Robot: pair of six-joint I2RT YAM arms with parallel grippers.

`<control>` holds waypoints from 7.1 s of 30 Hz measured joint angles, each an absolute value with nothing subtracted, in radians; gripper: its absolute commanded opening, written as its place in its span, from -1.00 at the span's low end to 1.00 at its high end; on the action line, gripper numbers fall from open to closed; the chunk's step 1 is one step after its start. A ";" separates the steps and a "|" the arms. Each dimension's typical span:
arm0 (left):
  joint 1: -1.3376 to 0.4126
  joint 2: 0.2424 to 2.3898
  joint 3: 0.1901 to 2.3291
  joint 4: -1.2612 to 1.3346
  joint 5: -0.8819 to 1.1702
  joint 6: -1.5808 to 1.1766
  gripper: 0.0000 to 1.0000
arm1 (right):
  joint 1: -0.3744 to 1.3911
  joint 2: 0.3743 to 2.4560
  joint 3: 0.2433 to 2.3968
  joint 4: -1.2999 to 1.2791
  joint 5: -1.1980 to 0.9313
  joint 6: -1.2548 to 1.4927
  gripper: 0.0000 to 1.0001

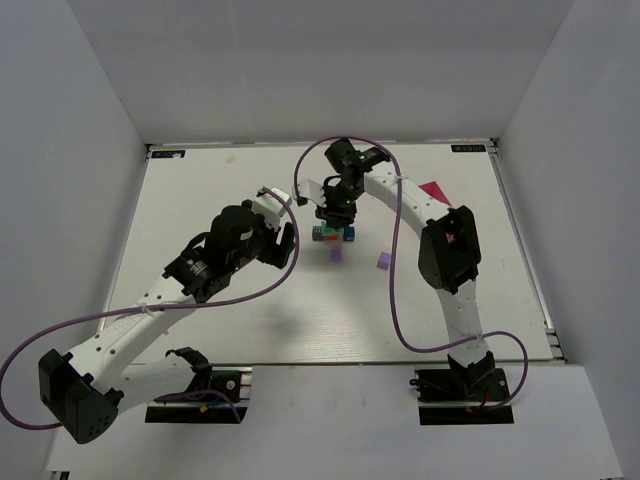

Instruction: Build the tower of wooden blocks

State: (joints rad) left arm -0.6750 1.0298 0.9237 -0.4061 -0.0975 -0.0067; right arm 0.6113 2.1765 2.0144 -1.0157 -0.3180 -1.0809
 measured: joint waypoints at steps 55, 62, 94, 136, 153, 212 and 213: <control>-0.675 1.017 0.923 -0.389 -0.098 0.000 0.64 | 0.637 2.265 2.082 -0.991 -0.265 -1.085 -1.00; -0.675 1.017 0.923 -0.389 -0.098 0.000 0.64 | 0.637 2.265 2.082 -0.991 -0.264 -1.085 -0.93; -0.675 1.017 0.923 -0.389 -0.098 0.000 0.64 | 0.642 2.265 2.082 -0.969 -0.261 -1.085 -0.23; -0.675 1.017 0.923 -0.389 -0.098 0.000 0.64 | 0.645 2.265 2.081 -0.971 -0.248 -1.084 -0.39; -0.675 1.017 0.923 -0.389 -0.098 0.000 0.64 | 0.645 2.265 2.081 -0.983 -0.249 -1.084 -0.60; -0.675 0.942 0.877 -0.355 -0.104 0.004 0.61 | 0.648 1.853 1.695 -0.780 -0.283 -0.989 0.81; -0.675 0.938 0.875 -0.352 -0.097 0.005 0.56 | 0.647 1.800 1.633 -0.736 -0.268 -0.965 0.81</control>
